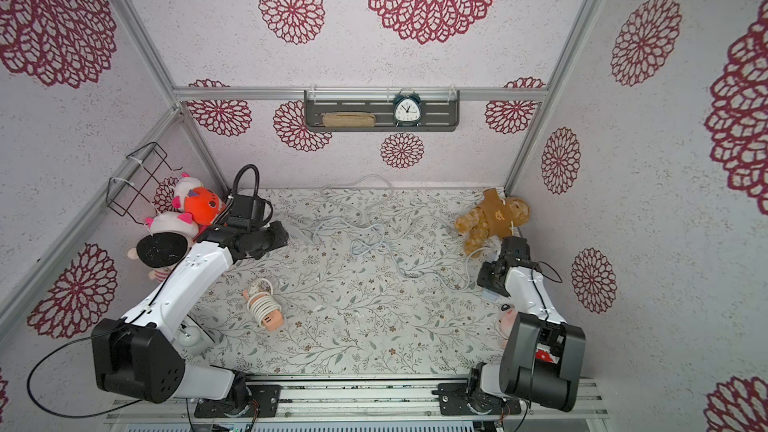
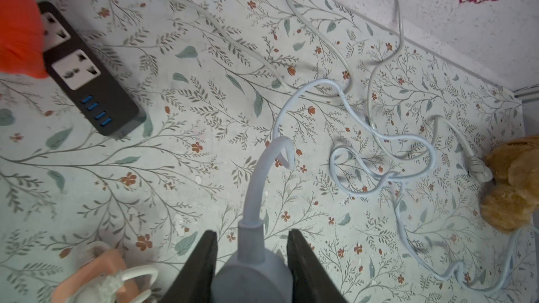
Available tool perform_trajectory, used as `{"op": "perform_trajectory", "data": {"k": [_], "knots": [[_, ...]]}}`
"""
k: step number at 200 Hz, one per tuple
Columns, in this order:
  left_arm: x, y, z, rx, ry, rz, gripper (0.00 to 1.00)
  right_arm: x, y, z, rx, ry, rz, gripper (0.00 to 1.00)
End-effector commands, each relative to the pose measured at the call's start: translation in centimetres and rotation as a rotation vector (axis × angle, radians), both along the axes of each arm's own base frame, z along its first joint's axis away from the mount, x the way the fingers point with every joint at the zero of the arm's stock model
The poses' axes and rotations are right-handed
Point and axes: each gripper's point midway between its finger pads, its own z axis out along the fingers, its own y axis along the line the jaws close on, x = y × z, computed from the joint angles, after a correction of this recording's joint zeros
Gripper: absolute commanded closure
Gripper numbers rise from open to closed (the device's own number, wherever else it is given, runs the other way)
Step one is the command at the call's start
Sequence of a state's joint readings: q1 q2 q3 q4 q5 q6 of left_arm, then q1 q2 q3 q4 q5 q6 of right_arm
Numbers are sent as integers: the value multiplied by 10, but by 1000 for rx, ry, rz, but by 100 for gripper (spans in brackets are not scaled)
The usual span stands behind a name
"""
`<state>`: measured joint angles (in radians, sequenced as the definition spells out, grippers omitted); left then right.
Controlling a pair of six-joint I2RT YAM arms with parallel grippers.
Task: Unwrap the cord wrapped around the power strip
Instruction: Place the power cord at the center of the board, then place the power strip at the center of the board.
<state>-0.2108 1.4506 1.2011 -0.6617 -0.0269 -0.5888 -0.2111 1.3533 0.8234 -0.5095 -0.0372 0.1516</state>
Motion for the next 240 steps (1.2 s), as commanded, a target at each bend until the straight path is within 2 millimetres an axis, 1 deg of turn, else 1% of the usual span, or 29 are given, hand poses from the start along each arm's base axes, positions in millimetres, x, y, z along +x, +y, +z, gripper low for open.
{"op": "perform_trajectory", "data": {"k": [1, 14, 29, 38, 48, 59, 75, 96, 113, 130, 136, 154, 166, 182, 199, 220, 240], "knots": [[9, -3, -11, -39, -25, 54, 100, 0, 17, 7, -14, -37, 57, 100], [7, -1, -24, -28, -6, 72, 100, -1, 27, 8, -6, -46, 87, 100], [5, 6, -36, -3, 5, 105, 100, 0, 40, 11, 9, -69, 134, 100], [4, 10, -40, 12, 4, 122, 100, 2, 48, 13, 22, -81, 165, 100], [3, 13, -45, 23, 2, 139, 100, 3, 55, 12, 41, -80, 195, 100], [3, 15, -51, 30, 4, 149, 100, 2, 55, 6, 42, -51, 192, 100], [2, 18, -60, 43, 26, 160, 100, 4, 48, -7, 15, 6, 171, 100], [-1, 21, -70, 59, 55, 172, 92, 6, 41, -21, -12, 57, 144, 100], [-5, 23, -72, 60, 58, 185, 86, 5, 37, -31, -26, 82, 119, 100], [-10, 25, -73, 62, 58, 196, 69, 1, 31, -43, -46, 124, 100, 100], [-12, 26, -75, 63, 60, 199, 64, -1, 30, -47, -50, 137, 92, 100], [-15, 26, -76, 59, 64, 200, 54, -3, 28, -53, -53, 150, 81, 100], [-17, 25, -78, 56, 70, 196, 49, -3, 27, -54, -56, 147, 73, 100], [-19, 25, -80, 54, 70, 197, 43, -2, 22, -52, -64, 140, 56, 91], [-20, 22, -82, 41, 69, 195, 37, -1, 18, -50, -62, 134, 47, 83], [-21, 19, -85, 29, 72, 192, 35, 3, 13, -46, -72, 128, 50, 79], [-19, 15, -83, 15, 59, 185, 33, 5, 11, -45, -78, 136, 56, 65]]}}
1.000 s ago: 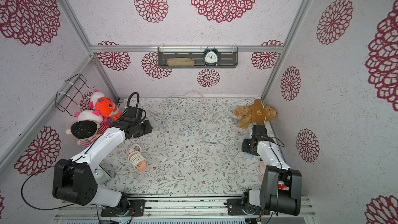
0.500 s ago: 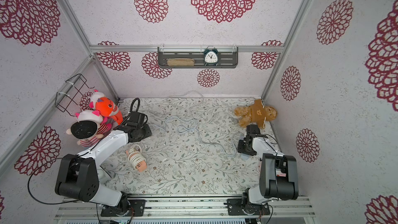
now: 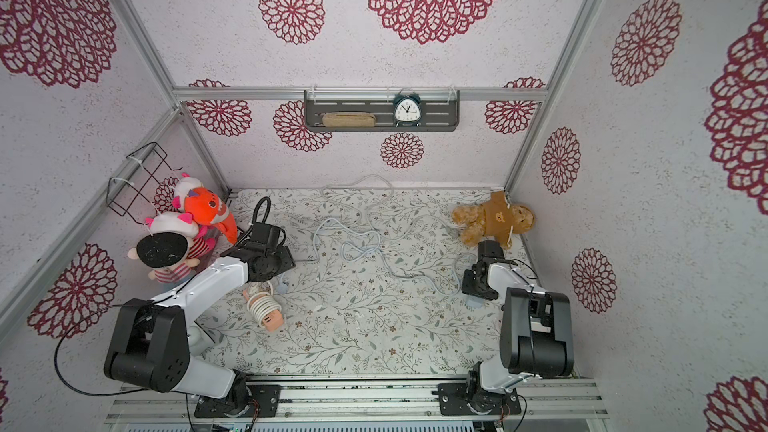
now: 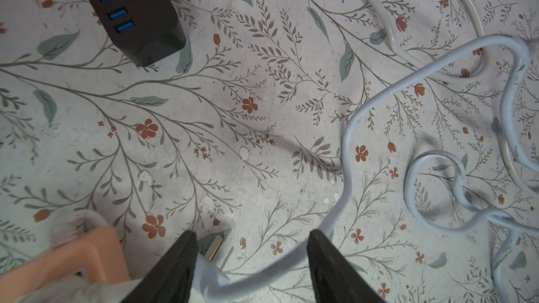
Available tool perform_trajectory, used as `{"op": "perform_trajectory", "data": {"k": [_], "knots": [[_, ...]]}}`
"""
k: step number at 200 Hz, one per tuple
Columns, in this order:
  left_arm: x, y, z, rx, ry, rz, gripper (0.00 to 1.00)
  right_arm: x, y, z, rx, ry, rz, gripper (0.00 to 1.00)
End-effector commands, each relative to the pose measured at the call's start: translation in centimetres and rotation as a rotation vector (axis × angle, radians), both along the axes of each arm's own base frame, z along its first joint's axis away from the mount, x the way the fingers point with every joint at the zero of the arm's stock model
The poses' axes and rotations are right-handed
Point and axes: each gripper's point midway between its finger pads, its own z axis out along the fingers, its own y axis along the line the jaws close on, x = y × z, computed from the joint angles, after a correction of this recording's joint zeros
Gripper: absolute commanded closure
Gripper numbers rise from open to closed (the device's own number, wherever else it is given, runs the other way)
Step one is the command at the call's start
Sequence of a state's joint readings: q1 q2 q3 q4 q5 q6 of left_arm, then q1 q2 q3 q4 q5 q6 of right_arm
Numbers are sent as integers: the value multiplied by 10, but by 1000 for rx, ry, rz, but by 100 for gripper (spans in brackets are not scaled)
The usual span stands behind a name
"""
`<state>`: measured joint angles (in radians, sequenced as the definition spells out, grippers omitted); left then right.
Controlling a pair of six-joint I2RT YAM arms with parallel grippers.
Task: Unwrap the cord wrapped around the power strip
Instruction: Place the power strip at the center of the board, then unwrap the power cord at the center of the board.
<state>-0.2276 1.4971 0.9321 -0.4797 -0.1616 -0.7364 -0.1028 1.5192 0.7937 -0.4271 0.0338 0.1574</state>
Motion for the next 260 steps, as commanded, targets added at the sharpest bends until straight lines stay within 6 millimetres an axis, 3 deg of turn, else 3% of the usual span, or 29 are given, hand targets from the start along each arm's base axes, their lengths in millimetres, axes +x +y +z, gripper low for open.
{"op": "perform_trajectory", "data": {"k": [1, 31, 76, 116, 134, 168, 195, 223, 260], "knots": [[6, -7, 11, -35, -55, 5, 33, 3, -10, 5, -34, 13, -19, 65], [10, -11, 16, -34, -65, -10, 31, 7, -10, 10, -33, 13, -10, 53], [10, -13, 22, -10, -47, -51, 25, 14, -4, 36, 4, -19, 2, 29], [7, -14, 27, 5, -47, -71, 23, 18, 5, 70, 49, -95, 15, 28], [7, -16, 29, 6, -33, -85, 21, 20, 11, 74, 75, -101, 22, 31], [-12, 2, 41, 118, 43, -64, 18, 33, 62, 96, 151, -199, 160, 33], [-39, 15, 56, 173, 102, -3, 17, 47, 64, 87, 151, -217, 145, 34], [-69, 24, 66, 195, 119, 86, 19, 73, 76, 93, 206, -281, 152, 34], [-92, 19, 51, 137, 149, 156, 22, 101, 138, 95, 233, -276, 344, 34]]}}
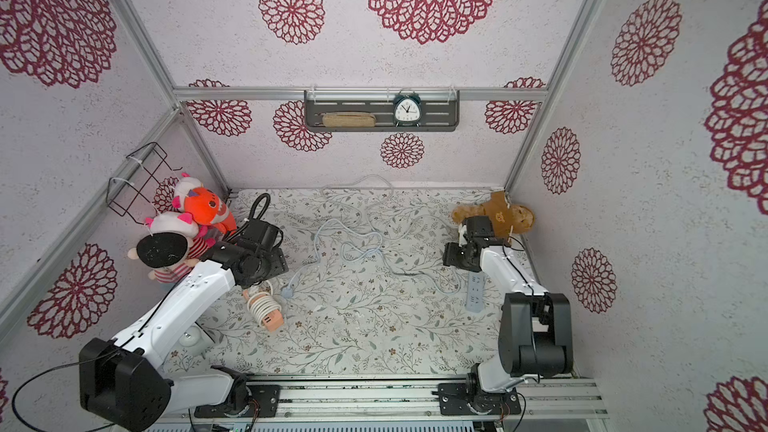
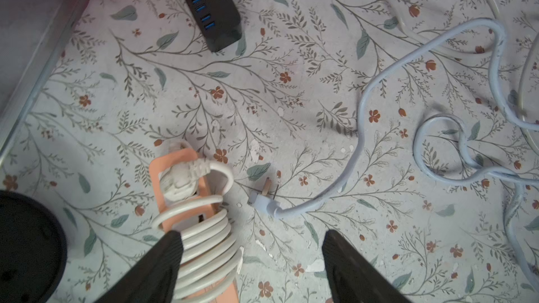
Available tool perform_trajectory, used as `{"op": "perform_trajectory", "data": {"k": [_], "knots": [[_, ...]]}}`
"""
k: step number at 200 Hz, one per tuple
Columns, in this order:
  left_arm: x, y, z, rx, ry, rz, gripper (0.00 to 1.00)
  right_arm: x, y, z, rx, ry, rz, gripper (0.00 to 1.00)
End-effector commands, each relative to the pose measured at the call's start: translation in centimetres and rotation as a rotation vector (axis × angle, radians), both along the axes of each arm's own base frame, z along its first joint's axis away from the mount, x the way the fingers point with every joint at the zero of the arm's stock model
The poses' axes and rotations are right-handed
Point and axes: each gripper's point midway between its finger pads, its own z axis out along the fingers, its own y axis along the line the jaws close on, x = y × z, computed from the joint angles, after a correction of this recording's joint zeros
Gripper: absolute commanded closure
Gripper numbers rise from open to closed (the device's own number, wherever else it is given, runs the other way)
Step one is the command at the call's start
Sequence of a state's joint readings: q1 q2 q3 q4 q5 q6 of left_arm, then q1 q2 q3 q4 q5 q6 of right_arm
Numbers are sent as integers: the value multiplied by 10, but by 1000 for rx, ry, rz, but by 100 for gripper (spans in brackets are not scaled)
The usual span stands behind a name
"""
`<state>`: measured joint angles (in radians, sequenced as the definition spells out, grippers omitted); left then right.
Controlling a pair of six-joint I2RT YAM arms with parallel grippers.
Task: Unwrap the cord wrapped around the power strip
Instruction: Unwrap the power cord at the center of the board.
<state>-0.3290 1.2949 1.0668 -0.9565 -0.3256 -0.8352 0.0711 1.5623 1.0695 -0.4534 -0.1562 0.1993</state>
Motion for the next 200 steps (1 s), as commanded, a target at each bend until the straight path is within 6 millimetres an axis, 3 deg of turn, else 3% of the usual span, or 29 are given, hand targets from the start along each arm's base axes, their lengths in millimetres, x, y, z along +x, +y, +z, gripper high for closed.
{"op": "perform_trajectory", "data": {"k": [1, 41, 67, 105, 141, 156, 172, 187, 200], "knots": [[-25, 6, -15, 8, 61, 104, 22, 24, 48, 18, 39, -77, 134, 34], [-20, -8, -8, 67, 59, 50, 30, 34, 91, 0, 67, -54, 244, 43], [-36, -8, -15, 102, 166, 47, 30, 25, 118, -11, 81, -40, 313, 46], [-65, -7, -30, 2, 167, 146, 29, 29, 122, -18, 84, -26, 329, 46], [-63, -12, -49, -28, 172, 148, 24, 33, 120, -21, 70, -18, 347, 43], [-50, -15, -39, -9, 138, 128, 27, 30, 130, -22, 101, 6, 388, 45], [-17, -28, -10, 19, 38, 44, 39, 22, 142, -24, 132, 17, 440, 51], [23, -53, 15, 11, -31, -77, 50, 15, 150, -26, 167, 24, 469, 60], [61, -85, 30, -45, -84, -173, 55, 10, 155, -26, 183, 28, 486, 61]]}}
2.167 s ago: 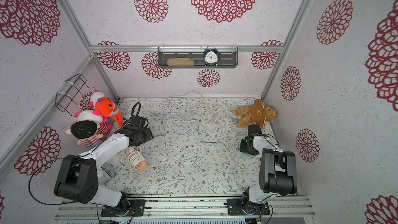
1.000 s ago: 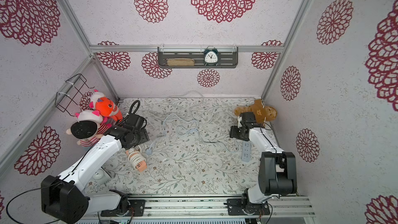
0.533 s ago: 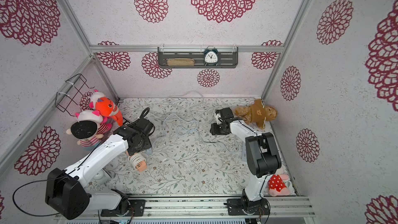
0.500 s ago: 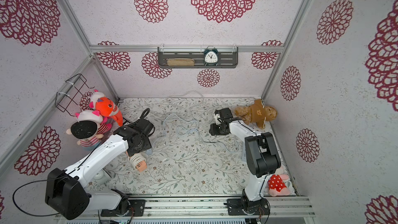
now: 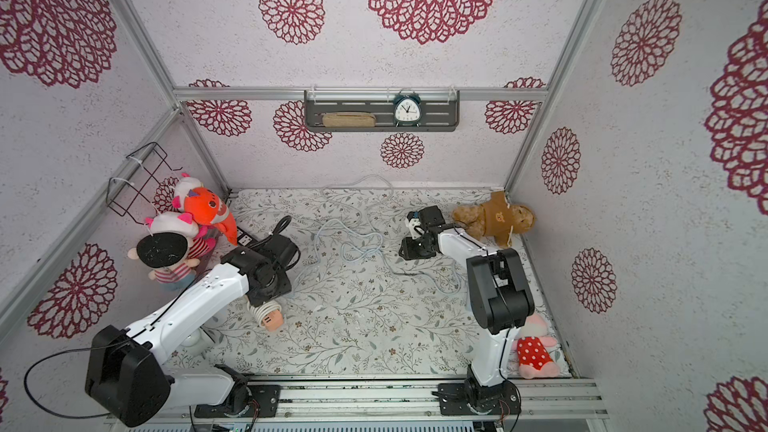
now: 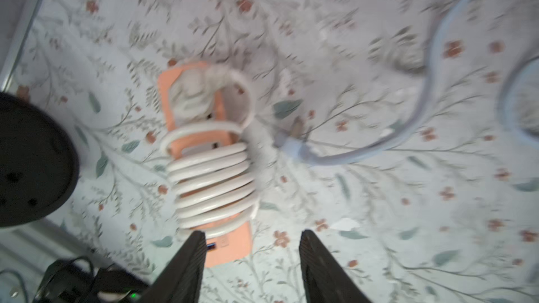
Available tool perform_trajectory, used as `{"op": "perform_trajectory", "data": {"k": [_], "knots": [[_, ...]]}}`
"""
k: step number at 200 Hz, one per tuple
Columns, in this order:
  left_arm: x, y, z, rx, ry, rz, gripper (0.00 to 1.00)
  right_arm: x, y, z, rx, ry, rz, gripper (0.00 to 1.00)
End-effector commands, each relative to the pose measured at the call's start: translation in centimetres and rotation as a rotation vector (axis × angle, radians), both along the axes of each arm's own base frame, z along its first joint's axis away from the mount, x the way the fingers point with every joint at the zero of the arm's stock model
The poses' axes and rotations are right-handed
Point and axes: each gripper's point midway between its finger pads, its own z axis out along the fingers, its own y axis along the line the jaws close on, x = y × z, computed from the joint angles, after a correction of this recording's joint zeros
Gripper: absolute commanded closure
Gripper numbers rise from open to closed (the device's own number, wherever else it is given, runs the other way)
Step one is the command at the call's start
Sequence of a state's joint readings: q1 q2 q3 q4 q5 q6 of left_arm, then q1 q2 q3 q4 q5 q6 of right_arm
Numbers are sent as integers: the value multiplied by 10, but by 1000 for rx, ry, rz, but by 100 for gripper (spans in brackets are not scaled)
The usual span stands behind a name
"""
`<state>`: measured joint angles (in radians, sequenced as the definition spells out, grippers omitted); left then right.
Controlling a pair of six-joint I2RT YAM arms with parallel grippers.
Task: Unwrap the cord wrapped around the power strip
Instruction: Unwrap the power cord at the center of the board.
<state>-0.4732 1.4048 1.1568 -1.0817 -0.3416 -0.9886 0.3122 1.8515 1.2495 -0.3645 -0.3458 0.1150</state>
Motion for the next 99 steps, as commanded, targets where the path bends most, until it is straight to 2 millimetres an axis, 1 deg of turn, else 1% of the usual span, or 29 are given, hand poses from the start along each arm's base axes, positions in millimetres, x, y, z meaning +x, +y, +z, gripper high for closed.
{"op": "perform_trajectory", "data": {"k": [1, 11, 19, 26, 34, 45, 46, 47, 49, 53, 65, 77, 88, 99], "knots": [[75, -50, 39, -71, -186, -179, 55, -13, 18, 6, 58, 12, 83, 61], [106, -84, 50, -165, -236, -254, 56, -17, 24, 6, 65, 18, 98, 61], [129, -110, 54, -236, -266, -305, 57, -19, 29, 5, 75, 14, 106, 61], [148, -128, 56, -281, -284, -340, 58, -21, 35, 5, 91, 14, 112, 60], [168, -142, 56, -297, -294, -360, 59, -22, 41, 2, 100, 18, 110, 60], [191, -153, 51, -292, -294, -368, 62, -22, 45, -3, 94, 16, 97, 59], [193, -154, 54, -294, -300, -369, 62, -22, 45, -4, 92, 16, 95, 59], [196, -156, 47, -291, -288, -369, 63, -22, 45, -4, 91, 16, 93, 59], [200, -158, 40, -289, -275, -368, 63, -22, 45, -6, 87, 16, 90, 59], [207, -161, 36, -287, -269, -368, 63, -22, 45, -8, 79, 16, 83, 58], [222, -172, 29, -293, -268, -368, 63, -20, 47, -12, 73, 11, 59, 58], [232, -180, 24, -279, -276, -373, 58, -19, 48, -13, 84, 2, 25, 58], [236, -187, 16, -257, -267, -381, 56, -18, 46, -13, 95, -5, -12, 59], [233, -192, 4, -239, -229, -384, 53, -16, 40, -12, 86, -13, -43, 59]]}}
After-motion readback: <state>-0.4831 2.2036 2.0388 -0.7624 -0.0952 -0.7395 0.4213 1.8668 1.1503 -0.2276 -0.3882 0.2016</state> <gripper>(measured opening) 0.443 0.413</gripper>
